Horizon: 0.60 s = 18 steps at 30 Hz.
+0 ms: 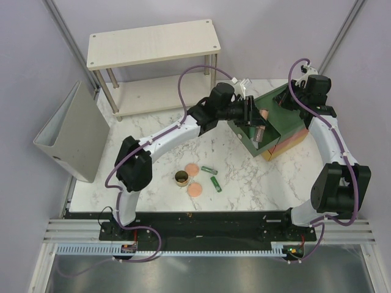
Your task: Organize the makeup
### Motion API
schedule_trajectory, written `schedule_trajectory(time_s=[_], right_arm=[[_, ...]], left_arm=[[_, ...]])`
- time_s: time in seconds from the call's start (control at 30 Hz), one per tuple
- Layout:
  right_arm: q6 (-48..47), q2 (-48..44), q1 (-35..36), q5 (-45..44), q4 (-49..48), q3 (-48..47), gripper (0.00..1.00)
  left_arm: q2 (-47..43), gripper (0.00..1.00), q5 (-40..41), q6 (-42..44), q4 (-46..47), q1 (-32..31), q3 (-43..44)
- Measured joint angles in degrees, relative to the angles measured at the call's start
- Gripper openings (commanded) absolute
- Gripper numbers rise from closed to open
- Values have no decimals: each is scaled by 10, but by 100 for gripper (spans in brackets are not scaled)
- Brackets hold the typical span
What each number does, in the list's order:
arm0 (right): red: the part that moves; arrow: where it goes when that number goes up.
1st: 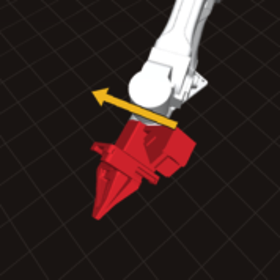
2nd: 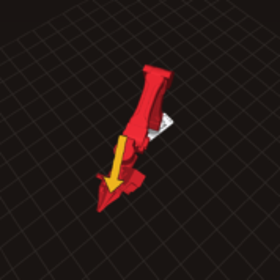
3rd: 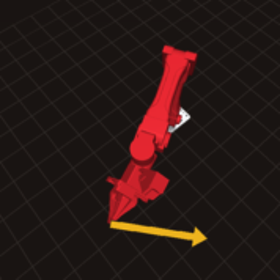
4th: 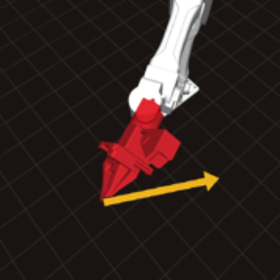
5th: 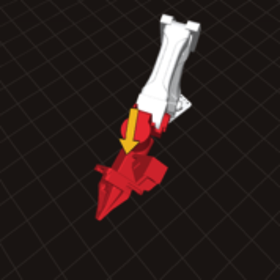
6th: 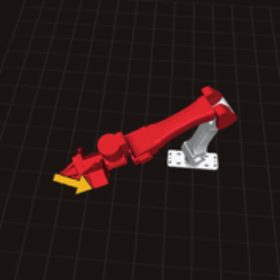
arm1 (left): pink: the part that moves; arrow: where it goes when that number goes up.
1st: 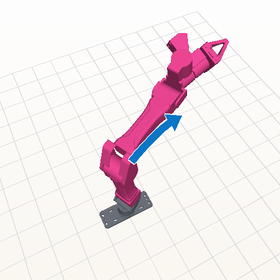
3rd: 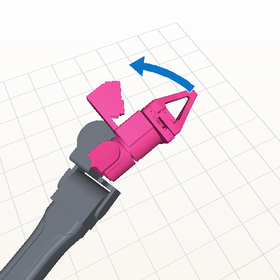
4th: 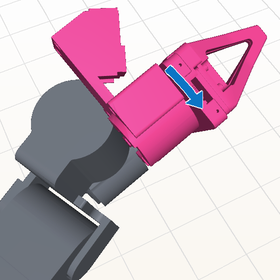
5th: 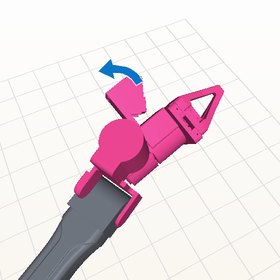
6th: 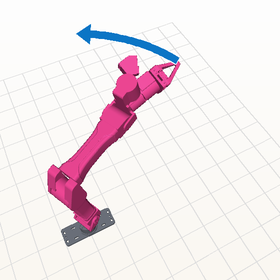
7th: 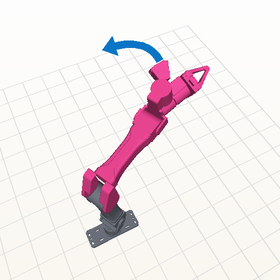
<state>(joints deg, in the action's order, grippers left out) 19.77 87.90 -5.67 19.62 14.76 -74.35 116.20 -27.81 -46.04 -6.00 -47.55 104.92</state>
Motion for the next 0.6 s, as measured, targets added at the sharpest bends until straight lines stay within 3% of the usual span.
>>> schedule_trajectory(time_s=[0.17, 0.6], right_arm=[[0, -1, 0, -1, 0, 1, 0], [0, -2, 1, 0, -4, 4, 0]], left_arm=[[6, 59, 8, 17, -21, -2, 23], [5, 58, 26, 53, -25, 0, 42]])
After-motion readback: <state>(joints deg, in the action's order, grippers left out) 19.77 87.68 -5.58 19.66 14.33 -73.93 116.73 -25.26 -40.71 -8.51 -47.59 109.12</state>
